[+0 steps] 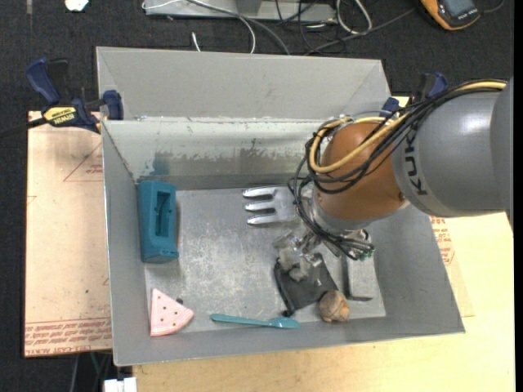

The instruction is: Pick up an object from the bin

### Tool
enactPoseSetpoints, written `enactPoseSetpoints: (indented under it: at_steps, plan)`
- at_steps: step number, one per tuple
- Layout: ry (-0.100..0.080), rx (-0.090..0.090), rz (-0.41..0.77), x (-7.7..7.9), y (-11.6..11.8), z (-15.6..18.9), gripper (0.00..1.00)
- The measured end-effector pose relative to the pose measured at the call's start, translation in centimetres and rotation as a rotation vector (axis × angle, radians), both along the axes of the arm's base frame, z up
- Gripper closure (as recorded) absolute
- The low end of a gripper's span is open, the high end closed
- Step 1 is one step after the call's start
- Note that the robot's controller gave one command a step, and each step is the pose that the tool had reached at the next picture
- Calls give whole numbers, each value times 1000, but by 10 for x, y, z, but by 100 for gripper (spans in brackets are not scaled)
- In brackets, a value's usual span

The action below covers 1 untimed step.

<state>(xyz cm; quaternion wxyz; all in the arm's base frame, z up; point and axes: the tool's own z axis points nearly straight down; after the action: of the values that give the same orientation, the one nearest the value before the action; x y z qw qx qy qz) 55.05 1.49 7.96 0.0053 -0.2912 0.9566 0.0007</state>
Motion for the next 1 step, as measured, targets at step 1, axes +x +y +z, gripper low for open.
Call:
enactPoseSetpoints:
  at_steps: [1]
  plan:
    - [0, 0, 0, 0, 0, 0, 100]
